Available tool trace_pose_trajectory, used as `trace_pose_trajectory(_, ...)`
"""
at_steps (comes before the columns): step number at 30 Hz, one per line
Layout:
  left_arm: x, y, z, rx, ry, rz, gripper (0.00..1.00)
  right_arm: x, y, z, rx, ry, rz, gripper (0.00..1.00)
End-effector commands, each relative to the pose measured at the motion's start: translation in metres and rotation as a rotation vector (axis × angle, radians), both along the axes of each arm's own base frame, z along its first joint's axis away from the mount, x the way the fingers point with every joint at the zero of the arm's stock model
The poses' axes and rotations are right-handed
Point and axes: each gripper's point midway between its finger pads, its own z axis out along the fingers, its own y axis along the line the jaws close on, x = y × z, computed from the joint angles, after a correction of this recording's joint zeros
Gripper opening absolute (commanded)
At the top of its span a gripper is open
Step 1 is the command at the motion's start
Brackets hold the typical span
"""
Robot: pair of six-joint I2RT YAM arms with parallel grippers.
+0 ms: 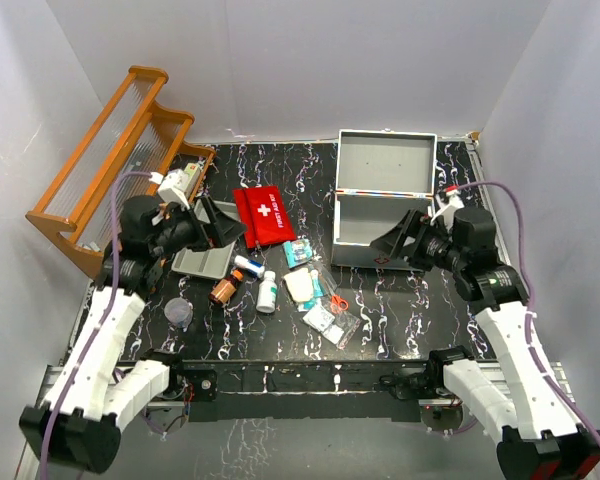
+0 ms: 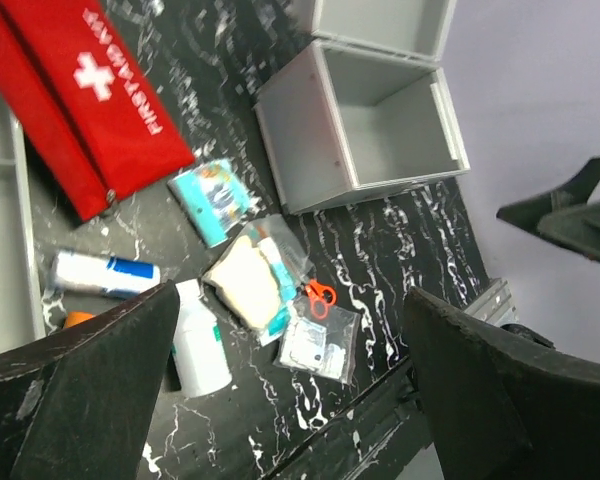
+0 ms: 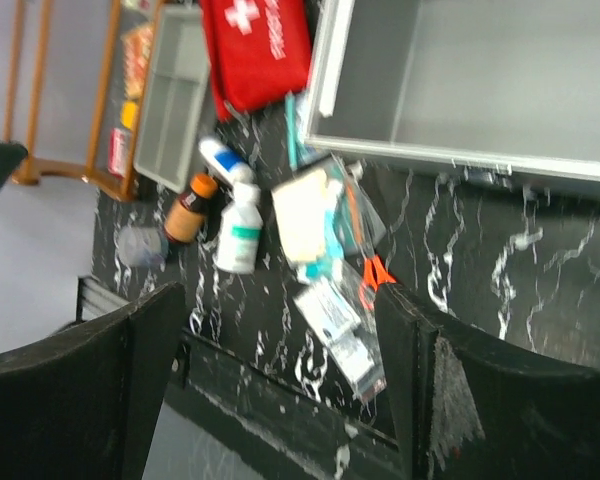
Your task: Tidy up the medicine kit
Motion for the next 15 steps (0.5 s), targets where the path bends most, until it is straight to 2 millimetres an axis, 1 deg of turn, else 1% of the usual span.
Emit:
trace_pose_trajectory(1,0.015,0.001,-0.046,0.006,0.226,0.071,0.87,-0.004,0.01,-0.021,0.046,0.036,0.056,0.73)
trace_pose_trajectory(4,0.027,0.006,-0.082,0.044,0.364,0.129,0.75,-0.003,0.011,-0.04,0.046,0.073,0.059,0.68)
trace_pose_trajectory(5,0.032,0.007,-0.092,0.055,0.396,0.145,0.7,-0.002,0.01,-0.046,0.041,0.085,0.053,0.66)
trace_pose_trajectory(6,0.038,0.009,-0.103,0.071,0.427,0.163,0.62,-0.001,0.01,-0.051,0.036,0.091,0.05,0.63)
trace_pose_trajectory(8,0.05,0.018,-0.12,0.113,0.471,0.231,0.54,0.003,0.008,-0.061,0.021,0.107,0.038,0.6)
trace_pose_trajectory(11,0.07,0.024,-0.139,0.15,0.496,0.294,0.49,0.01,0.003,-0.075,-0.006,0.131,0.005,0.54)
trace_pose_trajectory(12,0.078,0.024,-0.14,0.155,0.483,0.298,0.47,0.013,0.002,-0.078,-0.013,0.133,-0.004,0.52)
trace_pose_trajectory(13,0.085,0.024,-0.149,0.168,0.49,0.299,0.46,0.016,0.001,-0.08,-0.019,0.129,-0.013,0.5)
trace_pose_trajectory(15,0.102,0.026,-0.156,0.184,0.474,0.316,0.45,0.022,0.0,-0.086,-0.03,0.117,-0.028,0.49)
